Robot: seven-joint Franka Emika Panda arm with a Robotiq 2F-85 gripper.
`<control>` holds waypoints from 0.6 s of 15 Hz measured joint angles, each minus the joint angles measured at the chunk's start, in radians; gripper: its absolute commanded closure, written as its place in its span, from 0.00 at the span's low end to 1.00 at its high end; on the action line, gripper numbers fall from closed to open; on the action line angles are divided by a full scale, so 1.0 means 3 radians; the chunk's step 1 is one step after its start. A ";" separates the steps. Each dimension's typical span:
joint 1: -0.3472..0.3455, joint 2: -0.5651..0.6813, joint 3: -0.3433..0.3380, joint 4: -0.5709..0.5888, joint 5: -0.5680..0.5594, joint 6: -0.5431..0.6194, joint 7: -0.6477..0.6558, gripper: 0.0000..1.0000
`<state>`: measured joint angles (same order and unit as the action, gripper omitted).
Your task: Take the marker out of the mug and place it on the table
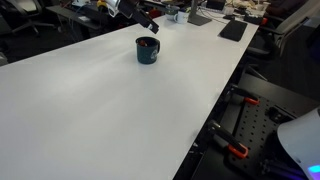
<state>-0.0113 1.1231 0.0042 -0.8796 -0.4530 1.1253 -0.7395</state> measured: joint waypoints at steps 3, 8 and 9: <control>0.0073 0.0000 0.0009 0.0013 -0.0071 0.0027 -0.0337 0.00; 0.0084 0.0000 0.0009 0.0013 -0.0073 0.0028 -0.0348 0.00; 0.0083 0.0000 0.0009 0.0013 -0.0073 0.0029 -0.0348 0.00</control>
<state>0.0136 1.1231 0.0068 -0.8757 -0.4749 1.1339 -0.8439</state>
